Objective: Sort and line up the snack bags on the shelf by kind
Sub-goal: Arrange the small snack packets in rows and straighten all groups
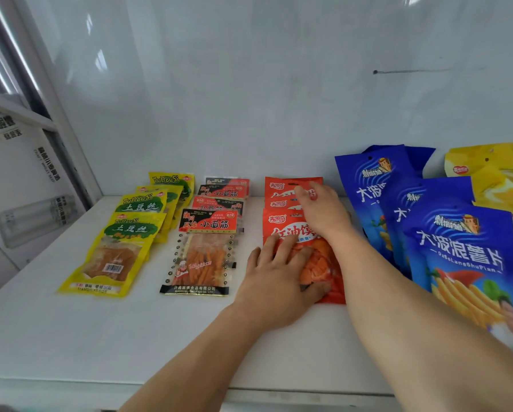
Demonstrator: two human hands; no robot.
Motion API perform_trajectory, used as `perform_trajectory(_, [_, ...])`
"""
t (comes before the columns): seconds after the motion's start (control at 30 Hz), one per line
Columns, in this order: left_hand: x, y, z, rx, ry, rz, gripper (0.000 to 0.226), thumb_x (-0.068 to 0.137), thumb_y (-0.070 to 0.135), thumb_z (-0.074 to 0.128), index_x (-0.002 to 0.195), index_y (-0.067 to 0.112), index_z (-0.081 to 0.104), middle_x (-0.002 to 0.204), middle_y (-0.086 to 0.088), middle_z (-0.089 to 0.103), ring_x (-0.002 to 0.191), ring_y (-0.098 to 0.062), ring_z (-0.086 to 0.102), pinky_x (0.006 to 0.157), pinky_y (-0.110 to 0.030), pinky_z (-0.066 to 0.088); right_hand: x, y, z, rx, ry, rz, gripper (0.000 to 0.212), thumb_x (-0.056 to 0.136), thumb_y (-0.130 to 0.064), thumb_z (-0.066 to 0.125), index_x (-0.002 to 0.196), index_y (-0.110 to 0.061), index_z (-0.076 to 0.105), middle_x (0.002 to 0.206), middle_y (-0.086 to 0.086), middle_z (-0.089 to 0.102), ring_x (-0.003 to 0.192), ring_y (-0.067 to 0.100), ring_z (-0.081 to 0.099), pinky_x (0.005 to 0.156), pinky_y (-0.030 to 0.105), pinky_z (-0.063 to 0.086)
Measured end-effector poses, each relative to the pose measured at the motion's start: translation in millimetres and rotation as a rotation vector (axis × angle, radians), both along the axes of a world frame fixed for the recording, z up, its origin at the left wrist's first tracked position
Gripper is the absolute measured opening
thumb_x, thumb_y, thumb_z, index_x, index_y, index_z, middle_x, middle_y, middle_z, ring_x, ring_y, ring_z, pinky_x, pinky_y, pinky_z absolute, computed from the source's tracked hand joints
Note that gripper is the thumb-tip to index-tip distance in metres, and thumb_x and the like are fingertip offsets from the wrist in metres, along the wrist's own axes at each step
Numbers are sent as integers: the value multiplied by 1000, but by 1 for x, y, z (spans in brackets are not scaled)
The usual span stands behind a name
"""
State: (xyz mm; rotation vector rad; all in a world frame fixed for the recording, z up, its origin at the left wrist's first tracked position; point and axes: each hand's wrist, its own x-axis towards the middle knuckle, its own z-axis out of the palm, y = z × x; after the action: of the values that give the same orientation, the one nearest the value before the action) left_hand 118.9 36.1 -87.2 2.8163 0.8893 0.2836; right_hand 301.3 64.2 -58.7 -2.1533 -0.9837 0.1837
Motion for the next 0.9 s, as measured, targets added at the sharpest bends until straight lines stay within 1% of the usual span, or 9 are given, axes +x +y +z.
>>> perform_trajectory(0.07, [-1,-1,-1,13,-34,0,80,86,78,30,156,42,16,167,11,7,153,-20,-8,124,-45,-1,-4,-9,1,82,76,-35,90,76,-89,22,139,-29,46,140,4,52,125,28,54,100,53,46])
perform_trajectory(0.13, [-2,-2,0,27,-92,10,80,87,75,39,156,39,18,166,10,10,154,-21,-8,123,-45,-2,-12,-23,4,124,109,-66,84,82,-85,25,135,-24,49,134,6,57,121,27,57,100,49,48])
perform_trajectory(0.2, [-3,-3,1,48,-133,49,90,78,79,32,156,36,20,166,8,9,153,-21,-10,122,-43,-3,-17,-36,2,153,134,-83,70,95,-69,32,141,-17,45,143,10,48,129,28,49,106,43,40])
perform_trajectory(0.27, [-4,-3,2,43,-134,86,96,73,81,27,156,34,19,166,6,6,153,-21,-11,122,-41,-3,-22,-49,-1,161,174,-81,70,98,-63,34,147,-14,38,150,10,40,136,26,42,105,40,37])
perform_trajectory(0.37, [-4,-3,2,3,-129,83,83,86,74,44,155,32,24,166,5,8,153,-20,-7,123,-41,4,-31,-52,-9,204,221,-2,77,89,-76,31,142,-21,44,141,7,51,122,23,55,95,38,46])
perform_trajectory(0.47, [-3,-3,2,-62,-134,71,81,89,68,50,156,30,24,167,5,7,154,-19,-6,124,-41,7,-34,-53,-14,202,273,42,78,88,-76,30,146,-23,39,144,4,48,123,22,55,99,36,46])
perform_trajectory(0.57, [-2,-1,3,-82,-125,86,83,89,68,51,157,29,24,167,5,8,154,-17,-6,125,-41,7,-33,-54,-14,179,246,62,67,98,-61,33,151,-20,32,149,4,41,131,25,48,105,38,40])
perform_trajectory(0.73, [-3,-4,6,-58,-118,106,83,88,69,52,156,29,26,167,6,10,154,-17,-4,123,-40,5,-39,-60,-9,134,178,30,66,98,-61,32,149,-20,33,146,6,40,130,26,48,107,51,42])
perform_trajectory(0.9, [-6,-11,8,24,-144,116,77,91,65,51,155,28,30,166,5,16,154,-18,-1,122,-37,2,-49,-79,1,115,85,38,57,103,-48,35,150,-16,34,147,9,39,133,26,44,110,43,37])
